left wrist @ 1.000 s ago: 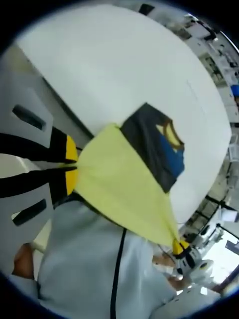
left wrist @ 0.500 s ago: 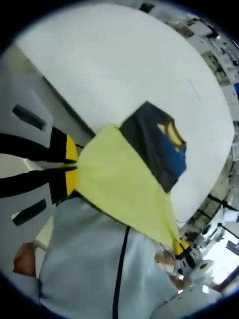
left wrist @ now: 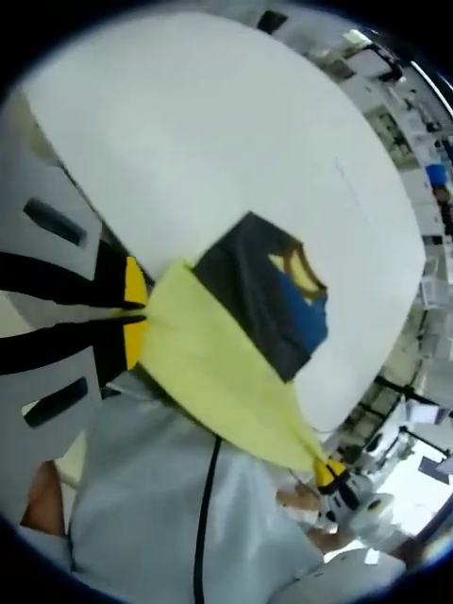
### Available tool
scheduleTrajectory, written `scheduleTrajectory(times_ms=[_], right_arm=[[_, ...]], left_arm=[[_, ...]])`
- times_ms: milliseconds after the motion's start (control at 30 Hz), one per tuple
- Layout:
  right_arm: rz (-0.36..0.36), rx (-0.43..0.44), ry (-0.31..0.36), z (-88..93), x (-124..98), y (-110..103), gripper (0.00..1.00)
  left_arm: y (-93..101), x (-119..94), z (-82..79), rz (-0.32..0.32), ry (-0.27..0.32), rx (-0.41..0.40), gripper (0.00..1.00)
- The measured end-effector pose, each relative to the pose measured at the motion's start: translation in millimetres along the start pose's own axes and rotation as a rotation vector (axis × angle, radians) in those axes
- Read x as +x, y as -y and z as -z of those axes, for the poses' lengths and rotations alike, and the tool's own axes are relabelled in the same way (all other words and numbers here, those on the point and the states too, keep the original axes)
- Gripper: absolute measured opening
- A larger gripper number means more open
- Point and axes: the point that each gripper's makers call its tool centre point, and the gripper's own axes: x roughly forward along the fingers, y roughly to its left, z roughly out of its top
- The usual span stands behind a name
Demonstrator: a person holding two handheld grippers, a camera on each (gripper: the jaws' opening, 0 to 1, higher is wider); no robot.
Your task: Fold the garment on the visible template until the final outline fits inside the template.
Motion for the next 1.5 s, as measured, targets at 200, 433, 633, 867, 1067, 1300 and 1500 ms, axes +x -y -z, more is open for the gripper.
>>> scheduleTrajectory(times_ms=[200, 433, 633, 867, 1067, 1300, 1500], right_arm=[[0.02, 0.012, 0.034, -5.2, 0.4, 10.8, 0.03], [0.082, 0.028, 0.106, -18.7, 0.3, 29.8, 0.03], [0.156, 0.026, 0.165, -32.1, 4.1, 48.7, 0.03], [0.203, 0.051, 0.187, -36.1, 20.4, 73.7, 0.03], [0.213, 0.068, 0.19, -38.2, 35.4, 91.7, 0.03], [0.236, 0.096, 0.213, -43.9, 49.5, 109.4, 0.03], [0.25, 0.103, 0.215, -45.1, 63.5, 122.0, 0.03]], left_arm=[[-10.5, -1.0, -16.2, -0.045, 0.071, 0.034, 0.0], [-32.1, -3.1, -39.2, -0.121, 0.186, 0.012, 0.0], [-44.4, 4.5, -47.2, -0.16, 0.211, 0.01, 0.0], [-59.1, 17.8, -56.6, -0.177, 0.215, 0.0, 0.0], [-73.1, 30.9, -64.1, -0.181, 0.21, -0.009, 0.0], [-89.5, 44.3, -71.9, -0.208, 0.19, -0.001, 0.0], [-99.5, 60.9, -73.7, -0.204, 0.167, 0.008, 0.0]])
